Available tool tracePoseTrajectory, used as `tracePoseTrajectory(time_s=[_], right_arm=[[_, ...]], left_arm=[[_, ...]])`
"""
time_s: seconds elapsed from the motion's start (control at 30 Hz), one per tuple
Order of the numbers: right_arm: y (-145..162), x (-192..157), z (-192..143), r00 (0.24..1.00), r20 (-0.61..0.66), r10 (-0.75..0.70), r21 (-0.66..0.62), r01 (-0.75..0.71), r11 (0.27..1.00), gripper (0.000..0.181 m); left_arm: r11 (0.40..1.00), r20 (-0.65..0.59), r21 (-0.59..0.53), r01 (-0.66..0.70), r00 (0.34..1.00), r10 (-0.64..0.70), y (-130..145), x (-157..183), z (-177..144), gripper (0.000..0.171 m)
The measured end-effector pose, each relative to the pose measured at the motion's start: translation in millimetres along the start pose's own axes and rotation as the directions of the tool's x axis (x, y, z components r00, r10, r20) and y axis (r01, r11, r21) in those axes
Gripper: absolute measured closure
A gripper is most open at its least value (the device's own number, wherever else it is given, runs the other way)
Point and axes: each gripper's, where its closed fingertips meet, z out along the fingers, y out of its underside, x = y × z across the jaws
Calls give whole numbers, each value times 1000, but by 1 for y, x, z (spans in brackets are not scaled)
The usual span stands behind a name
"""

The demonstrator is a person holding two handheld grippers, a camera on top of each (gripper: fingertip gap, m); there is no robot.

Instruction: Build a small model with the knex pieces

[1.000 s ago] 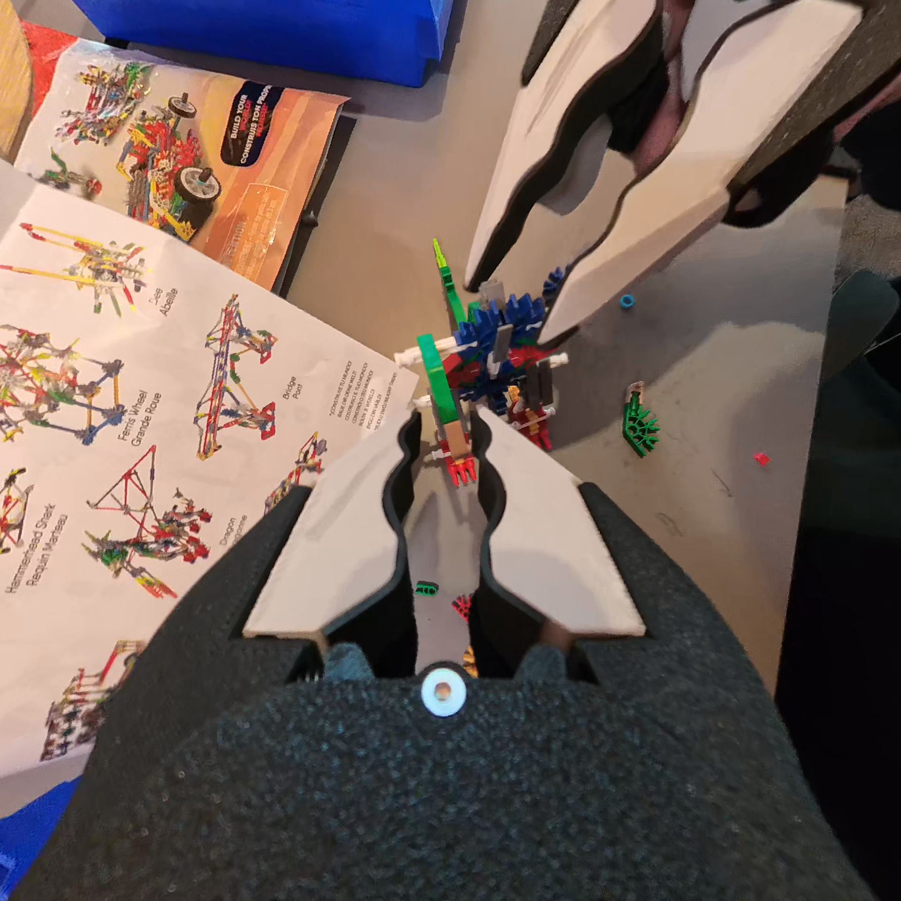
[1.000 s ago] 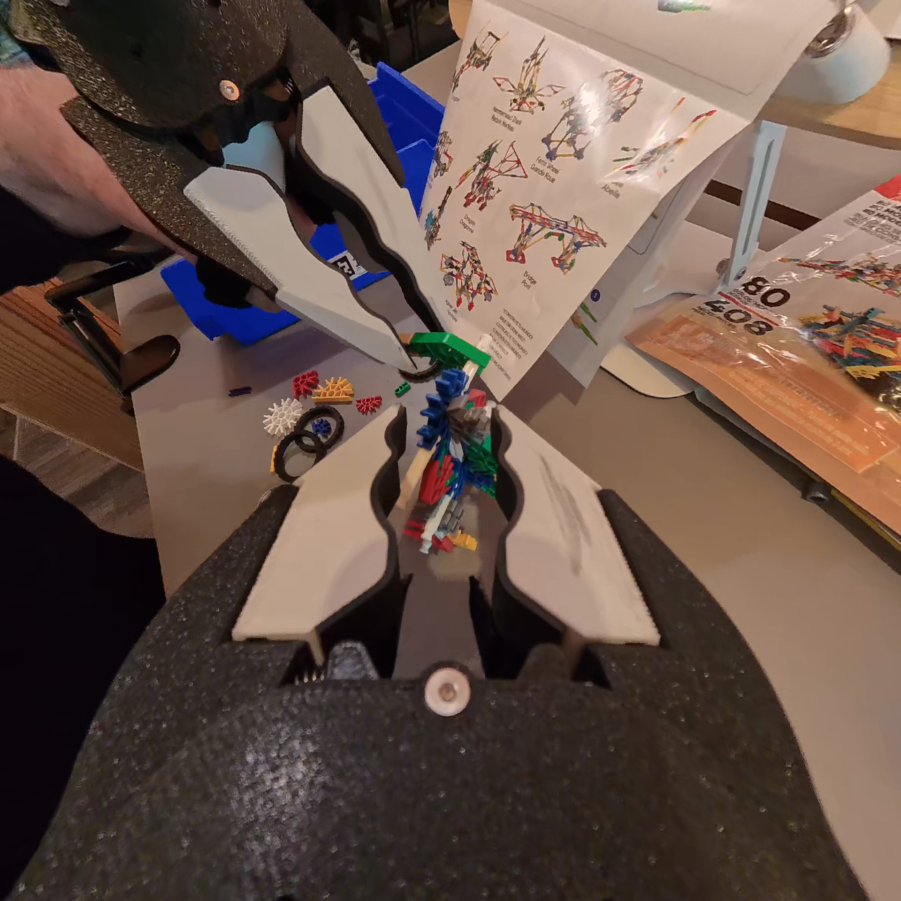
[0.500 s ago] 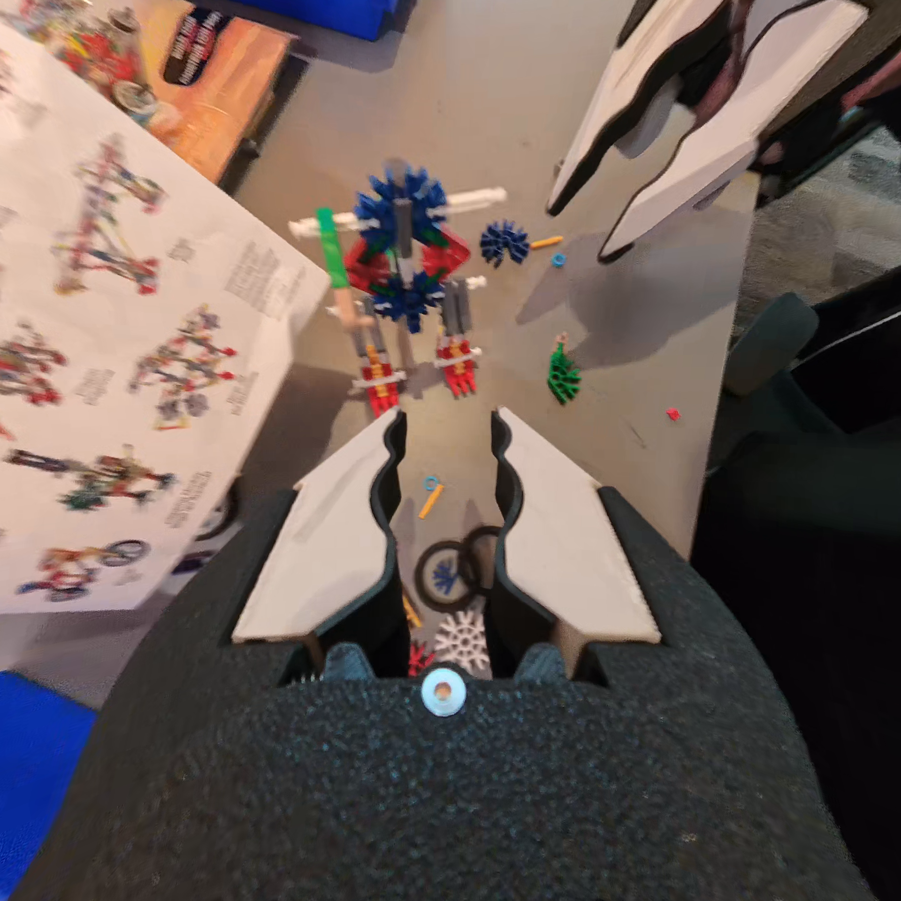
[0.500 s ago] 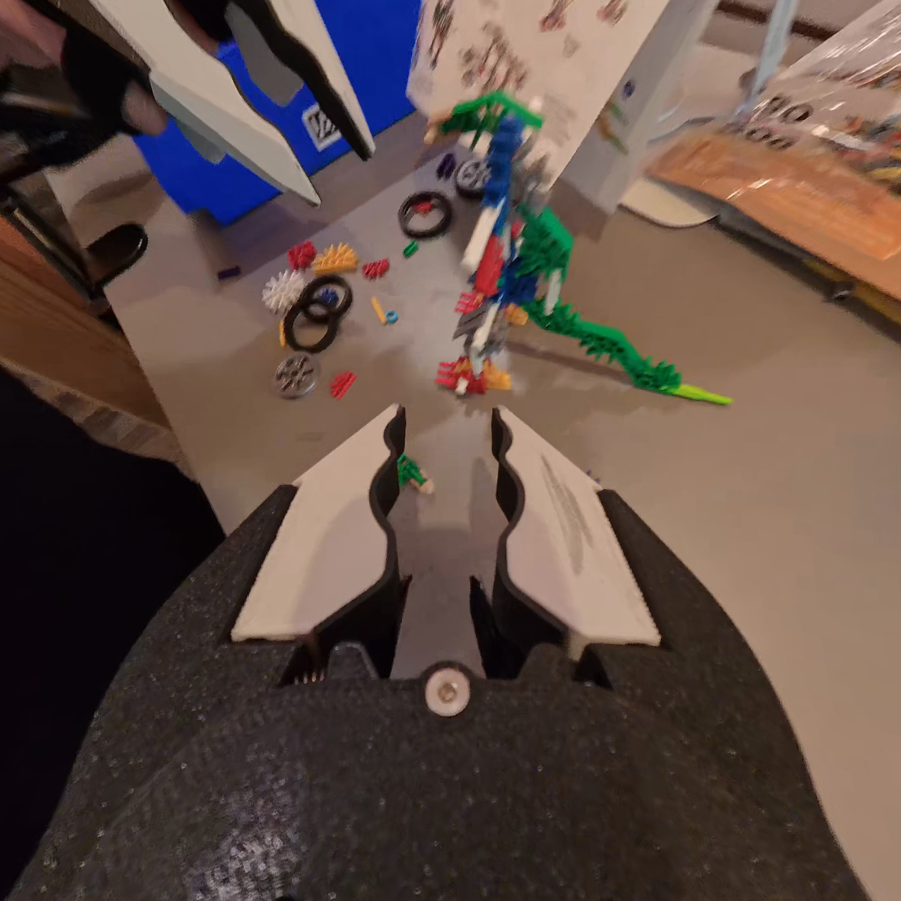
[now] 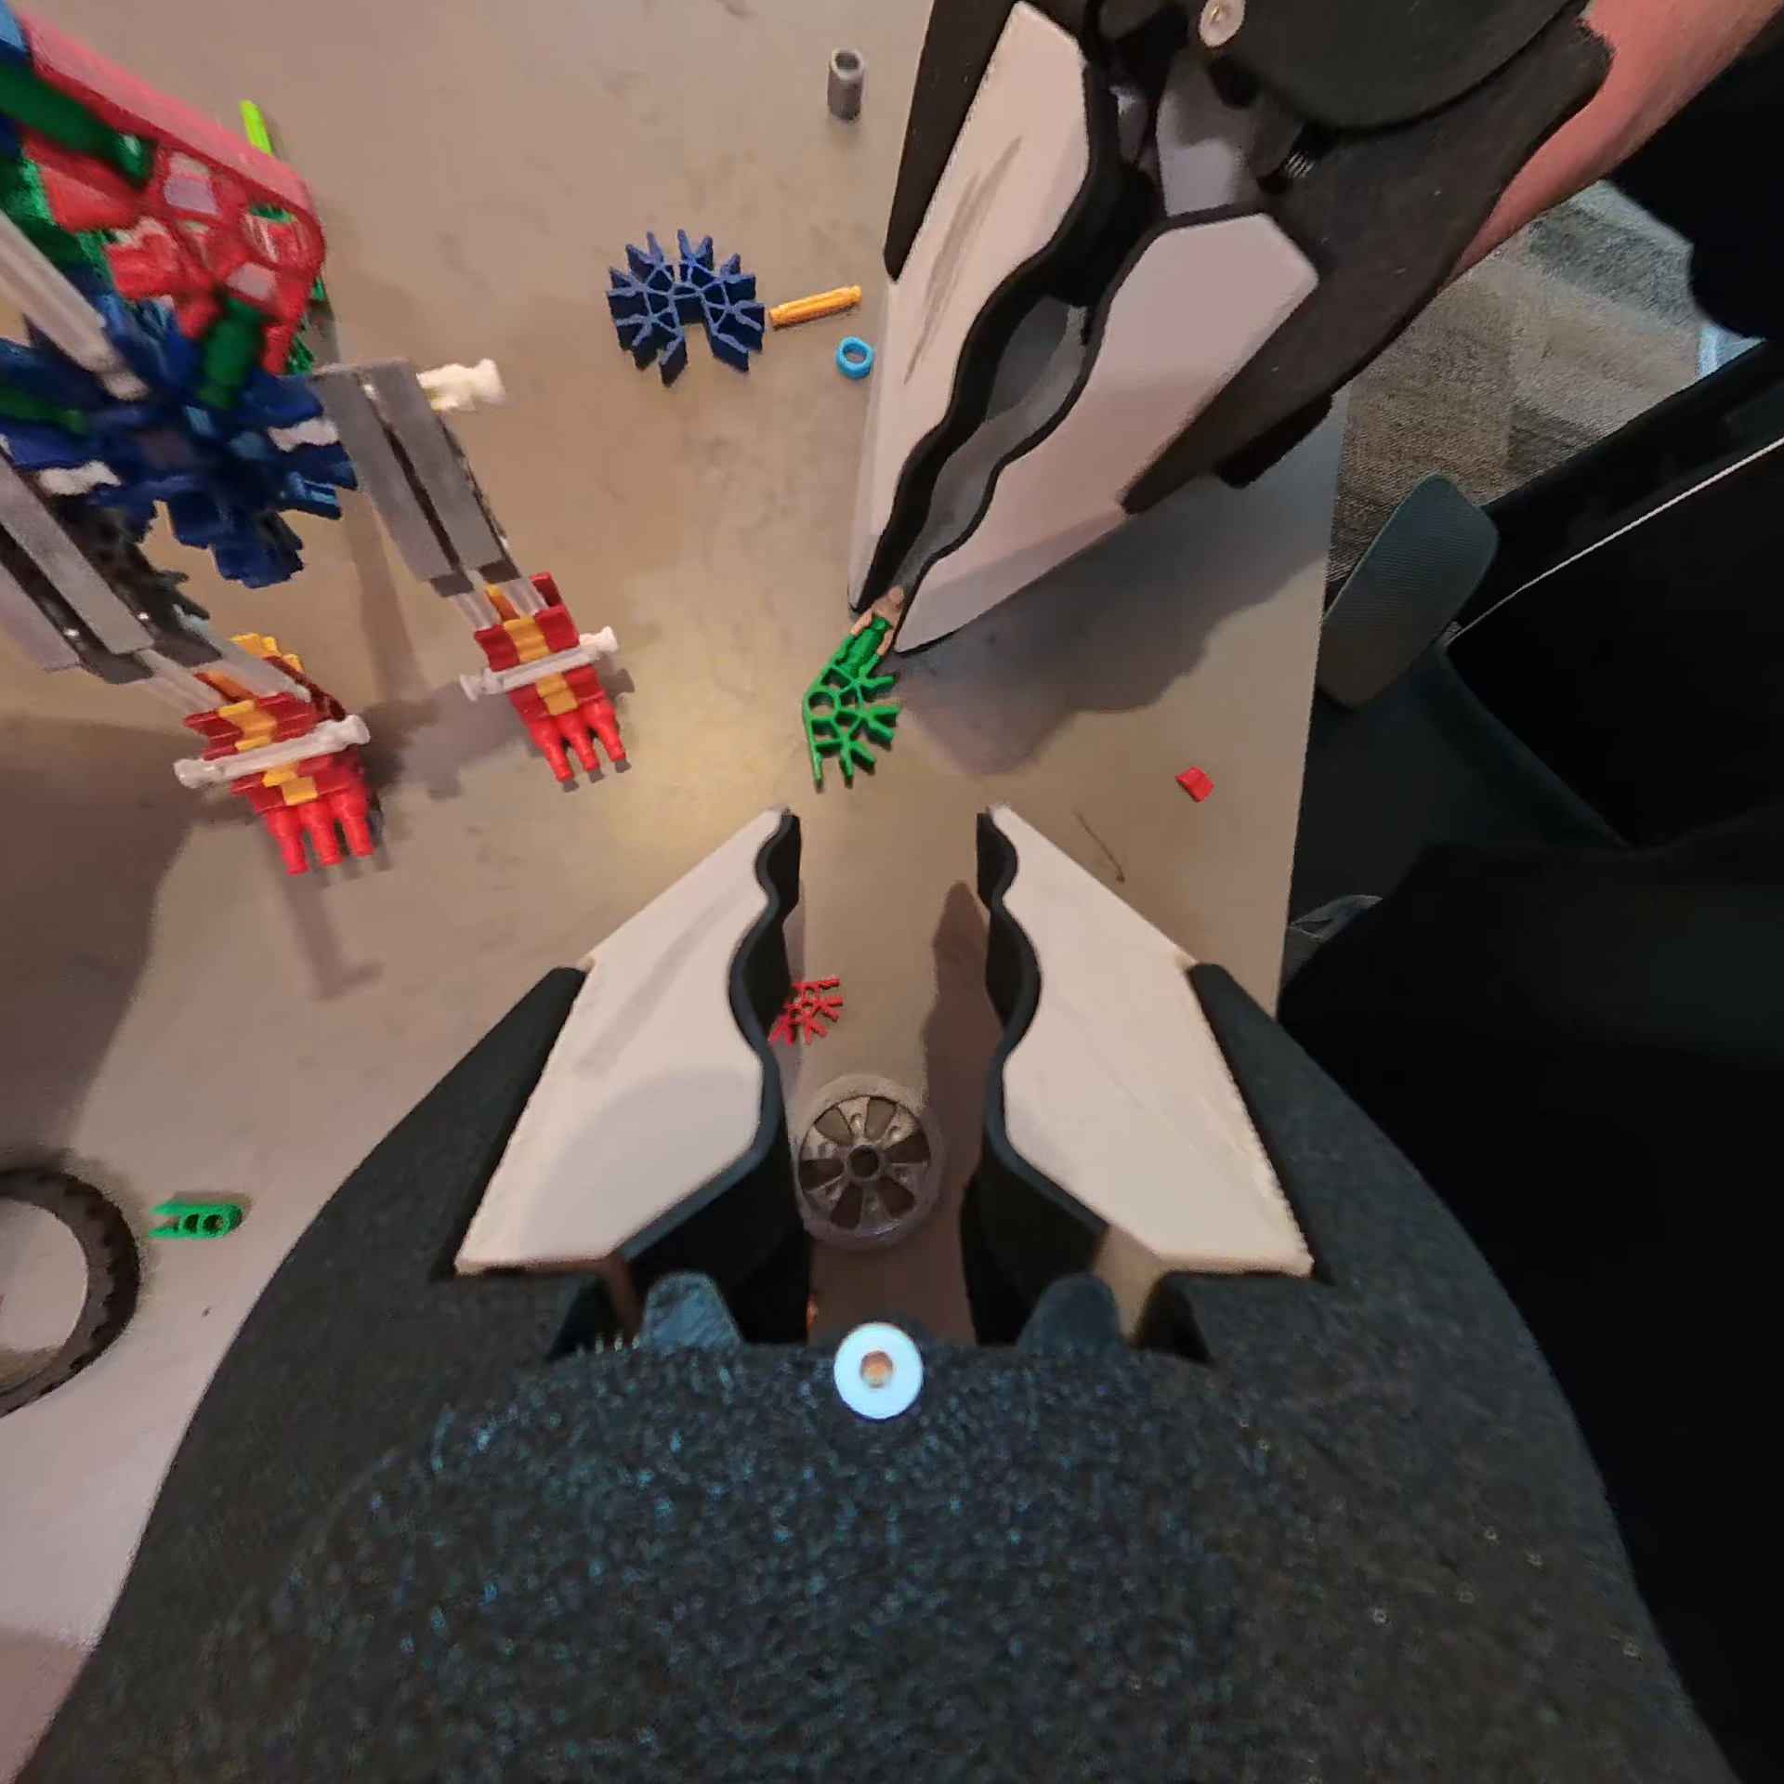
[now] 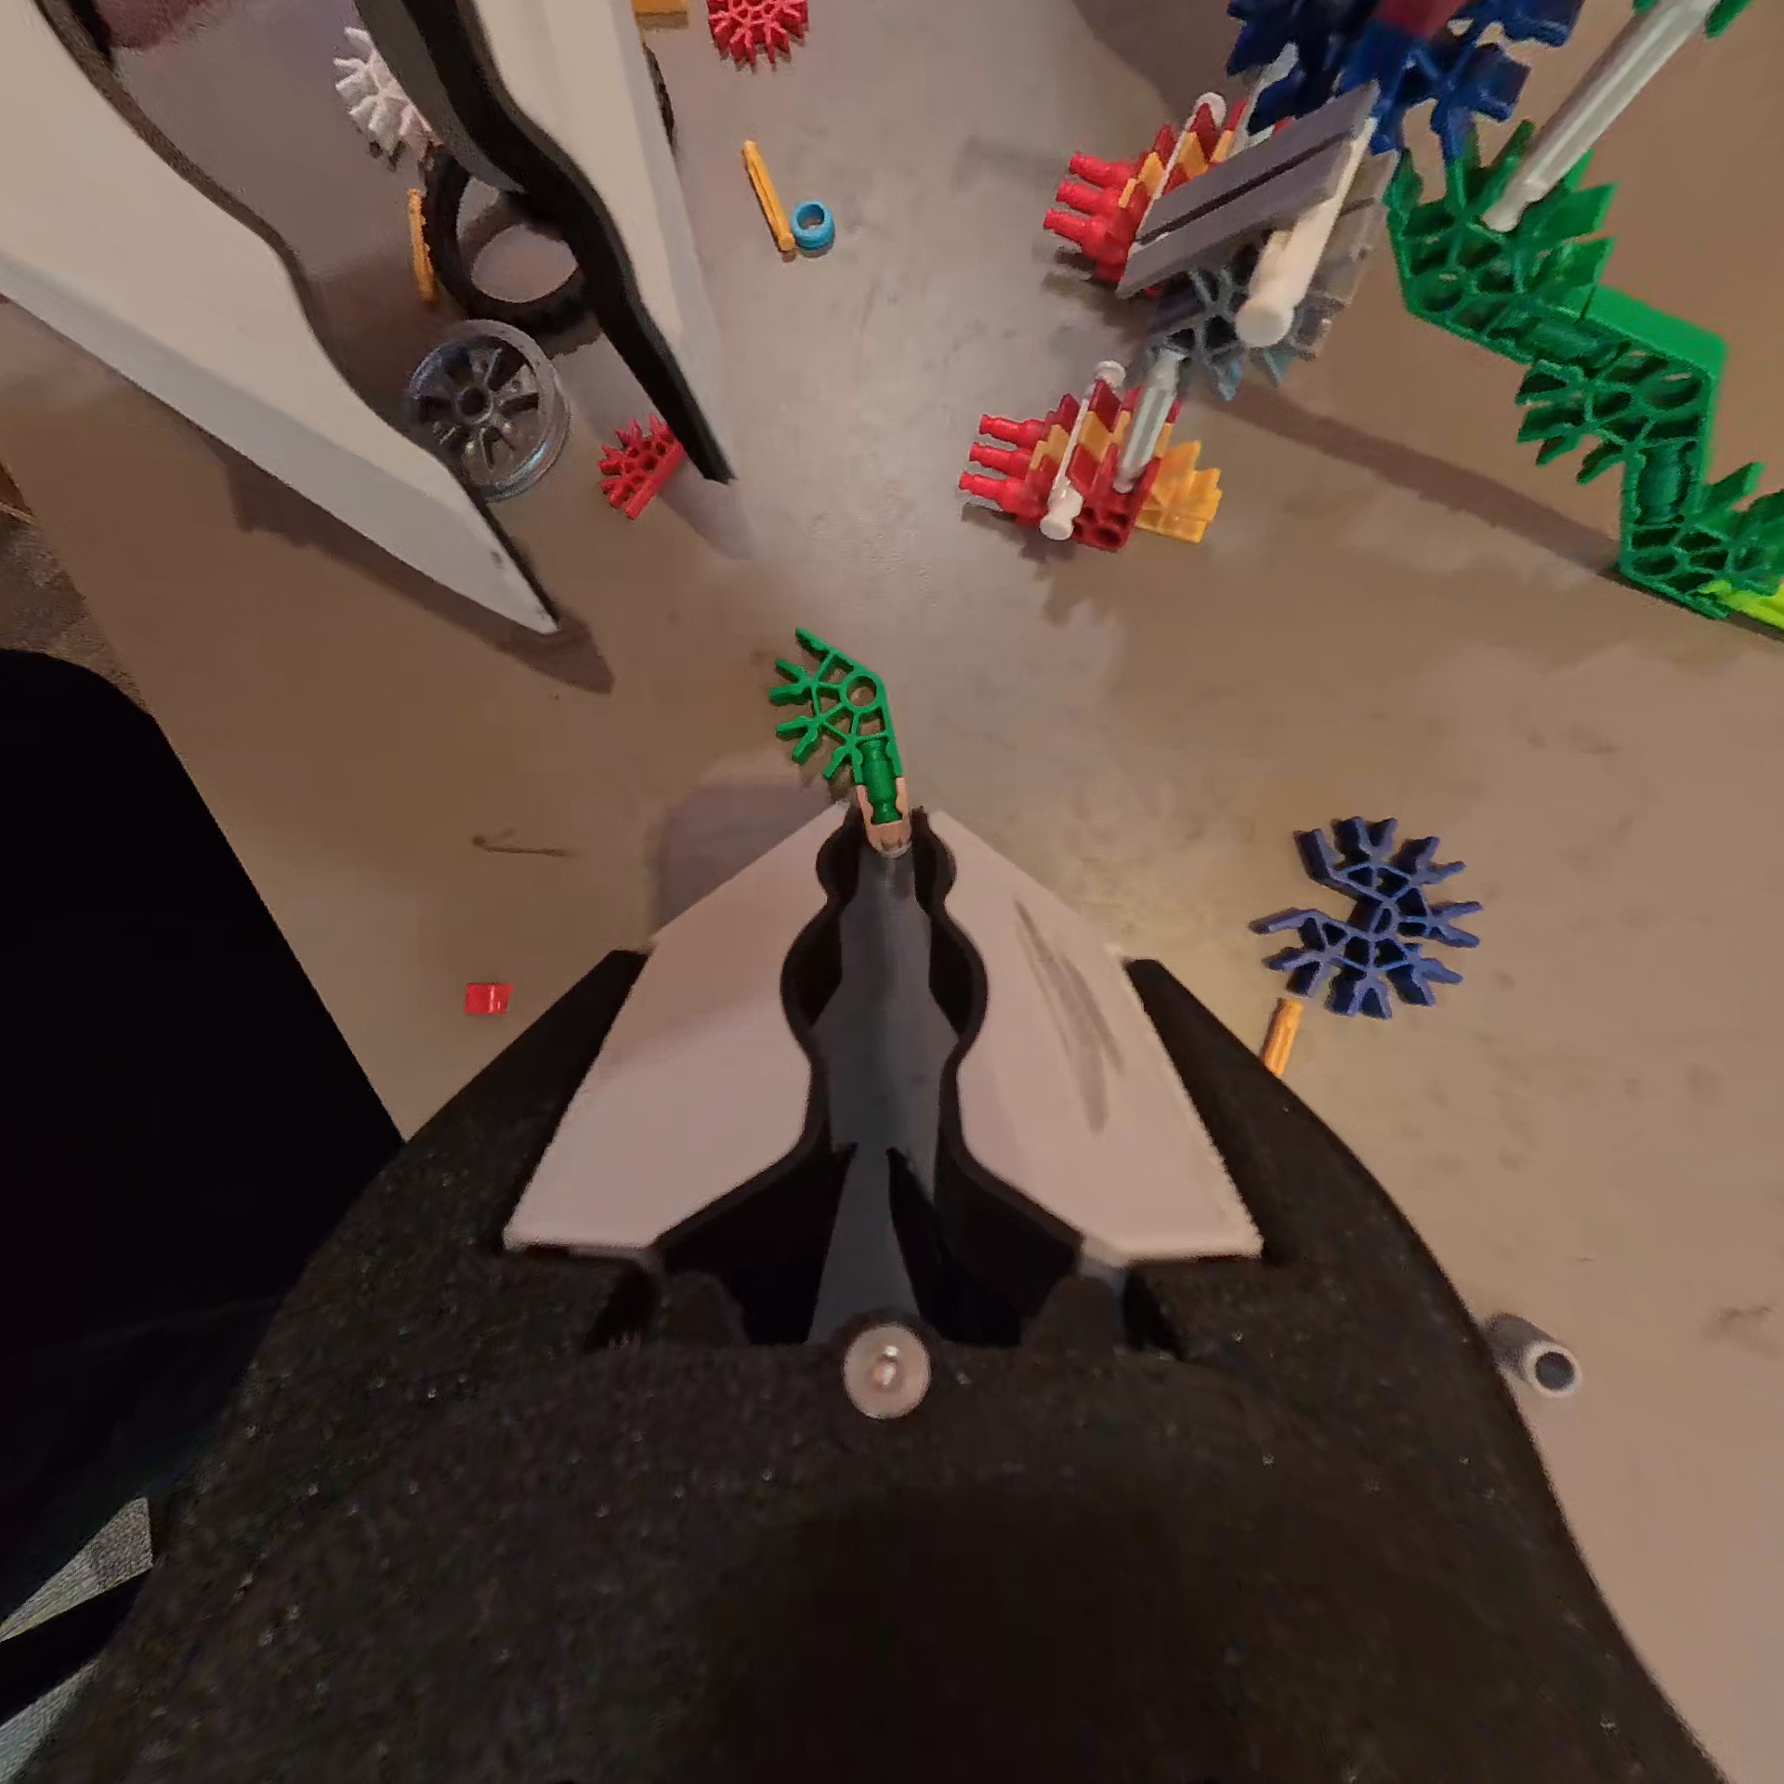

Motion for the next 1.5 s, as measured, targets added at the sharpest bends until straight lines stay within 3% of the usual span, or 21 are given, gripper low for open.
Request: tracePoseTrajectory(time_s=[0.2, 0.33, 0.4, 0.53, 0.73, 0.87, 1.0, 1.27, 1.5], right_arm=[[-7, -6, -5, 999, 4, 36, 69, -36, 997, 172], [-23, -7, -20, 999, -38, 4, 153, 1, 988, 172], [-32, -9, -30, 998, -59, -31, 188, 41, 981, 172], [-45, -14, -43, 991, -95, -96, 218, 115, 969, 172], [-59, -15, -55, 973, -165, -160, 246, 197, 949, 172], [-67, -16, -57, 948, -232, -216, 234, 270, 934, 172], [-77, -18, -62, 934, -266, -238, 257, 307, 916, 172], [-91, -22, -80, 999, -22, -27, 426, 34, 904, 155], [-98, -27, -74, 993, 113, 37, 431, -83, 899, 169]], left_arm=[[999, 56, -3, -48, 997, 48, 3, -6, 10, 135], [997, 67, 58, -53, 997, 49, -6, -7, 10, 137], [994, 15, 107, 9, 1000, -10, -12, -4, 6, 141], [943, -209, 247, 224, 962, -174, -31, 5, -9, 154], [858, -404, 330, 394, 880, -249, -47, 11, -30, 150], [781, -486, 387, 491, 828, -280, -57, 9, -42, 160], [750, -502, 418, 513, 818, -280, -59, 5, -49, 167], [814, -436, 476, 334, 893, -111, -68, 8, -69, 168], [839, -424, 480, 257, 905, -34, -76, 11, -72, 168]])
